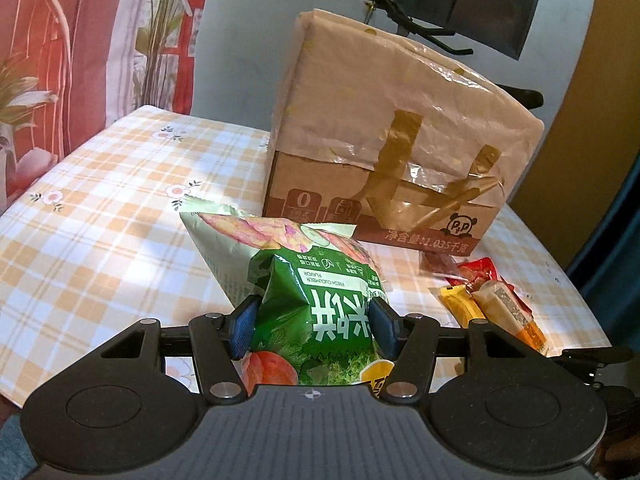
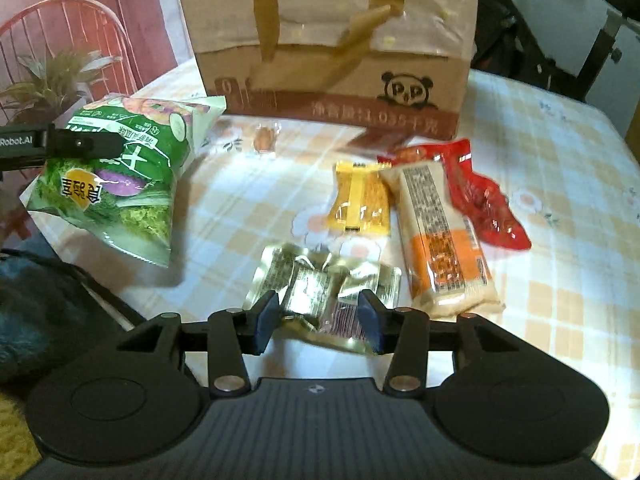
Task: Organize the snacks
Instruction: 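Grasp the thin gold stick packet with the right gripper while the left gripper holds the green bag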
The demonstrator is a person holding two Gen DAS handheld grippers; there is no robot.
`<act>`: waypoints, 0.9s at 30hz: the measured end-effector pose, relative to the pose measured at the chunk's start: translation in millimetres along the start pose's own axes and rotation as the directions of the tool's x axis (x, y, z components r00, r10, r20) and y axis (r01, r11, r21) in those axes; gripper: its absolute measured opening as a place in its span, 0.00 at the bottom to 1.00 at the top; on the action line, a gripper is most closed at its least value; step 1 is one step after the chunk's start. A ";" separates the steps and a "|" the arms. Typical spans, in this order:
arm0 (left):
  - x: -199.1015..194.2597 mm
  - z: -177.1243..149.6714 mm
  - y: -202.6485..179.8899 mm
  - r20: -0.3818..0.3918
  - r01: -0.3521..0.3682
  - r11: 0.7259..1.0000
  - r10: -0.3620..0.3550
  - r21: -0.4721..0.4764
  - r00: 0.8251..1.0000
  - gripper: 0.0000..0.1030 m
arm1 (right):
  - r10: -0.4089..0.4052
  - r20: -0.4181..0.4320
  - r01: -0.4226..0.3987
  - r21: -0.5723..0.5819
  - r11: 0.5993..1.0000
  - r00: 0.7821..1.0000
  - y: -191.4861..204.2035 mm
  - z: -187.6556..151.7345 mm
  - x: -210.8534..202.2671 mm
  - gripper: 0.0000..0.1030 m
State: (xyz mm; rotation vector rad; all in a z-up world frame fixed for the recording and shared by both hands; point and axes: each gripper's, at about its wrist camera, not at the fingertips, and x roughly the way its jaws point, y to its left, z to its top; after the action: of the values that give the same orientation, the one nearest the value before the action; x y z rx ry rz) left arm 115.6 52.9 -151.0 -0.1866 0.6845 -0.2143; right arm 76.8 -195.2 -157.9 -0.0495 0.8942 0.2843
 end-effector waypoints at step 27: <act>7.9 -5.6 4.5 -0.012 -0.005 1.000 0.004 -0.011 1.000 0.61 | 0.004 0.053 -0.013 0.173 0.985 0.999 -13.9 24.4 12.3 0.67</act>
State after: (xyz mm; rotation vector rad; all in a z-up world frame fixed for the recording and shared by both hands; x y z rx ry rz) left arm 118.6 54.6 -161.1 -0.1946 0.6980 -0.2074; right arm 106.3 -201.9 -153.1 0.1220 0.8640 0.2136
